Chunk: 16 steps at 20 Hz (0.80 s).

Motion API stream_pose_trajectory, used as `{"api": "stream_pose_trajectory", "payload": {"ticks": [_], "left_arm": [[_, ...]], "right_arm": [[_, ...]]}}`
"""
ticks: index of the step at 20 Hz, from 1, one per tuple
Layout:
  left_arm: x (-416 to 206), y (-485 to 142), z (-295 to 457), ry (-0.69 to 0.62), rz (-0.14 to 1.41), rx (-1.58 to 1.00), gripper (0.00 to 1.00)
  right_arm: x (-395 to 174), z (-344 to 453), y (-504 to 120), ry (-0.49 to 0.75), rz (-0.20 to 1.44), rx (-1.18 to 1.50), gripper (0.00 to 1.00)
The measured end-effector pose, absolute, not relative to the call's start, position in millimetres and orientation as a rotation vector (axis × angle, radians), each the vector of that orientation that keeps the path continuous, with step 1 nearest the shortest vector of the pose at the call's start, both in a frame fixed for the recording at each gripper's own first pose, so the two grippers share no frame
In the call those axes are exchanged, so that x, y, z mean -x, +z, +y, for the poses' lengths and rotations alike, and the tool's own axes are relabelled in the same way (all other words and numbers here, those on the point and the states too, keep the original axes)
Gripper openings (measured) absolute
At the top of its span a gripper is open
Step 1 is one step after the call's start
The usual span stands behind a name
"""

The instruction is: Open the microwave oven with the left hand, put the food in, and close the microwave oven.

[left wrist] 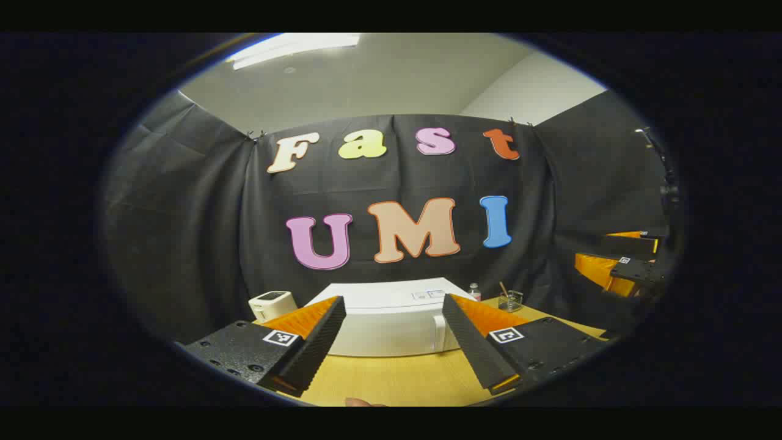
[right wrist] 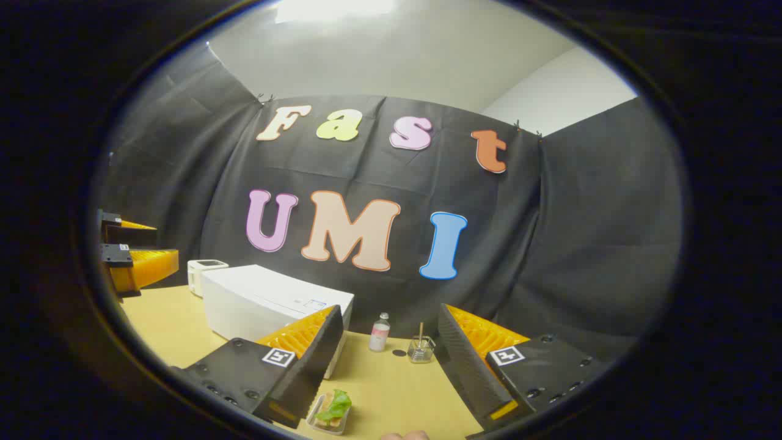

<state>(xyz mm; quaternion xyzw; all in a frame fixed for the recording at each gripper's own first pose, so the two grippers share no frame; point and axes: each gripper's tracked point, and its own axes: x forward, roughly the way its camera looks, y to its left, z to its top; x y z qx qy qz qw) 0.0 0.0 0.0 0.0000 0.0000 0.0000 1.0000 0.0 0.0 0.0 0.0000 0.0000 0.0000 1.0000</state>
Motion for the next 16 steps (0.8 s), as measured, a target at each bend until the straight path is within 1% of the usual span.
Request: {"api": "stream_pose_trajectory", "payload": {"ticks": [1, 2, 3, 9, 10, 11, 16], "left_arm": [[0, -1, -1, -0.001, 0.001, 0.003, 1.0], [0, 0, -3, -0.003, 0.0, 0.01, 1.0], [-1, -1, -4, -0.003, 0.001, 0.014, 0.97], [-6, -3, -11, -0.009, 0.007, 0.015, 0.97], [-6, -3, -12, -0.011, 0.007, 0.013, 1.0], [-6, -2, -12, -0.013, 0.005, 0.014, 0.97], [-5, -4, -14, -0.011, 0.01, 0.013, 0.97]], "right_arm": [[-1, 0, 0, 0.003, -0.001, -0.009, 0.96], [-2, 0, 1, 0.006, -0.002, -0.013, 0.96], [-4, 0, 1, 0.009, 0.0, -0.013, 0.96], [-6, 3, 9, 0.032, -0.019, 0.026, 0.96], [-5, 4, 9, 0.033, -0.02, 0.031, 0.96], [-5, 3, 9, 0.032, -0.021, 0.031, 0.96], [-1, 0, 12, 0.03, -0.026, 0.015, 0.96]]}}
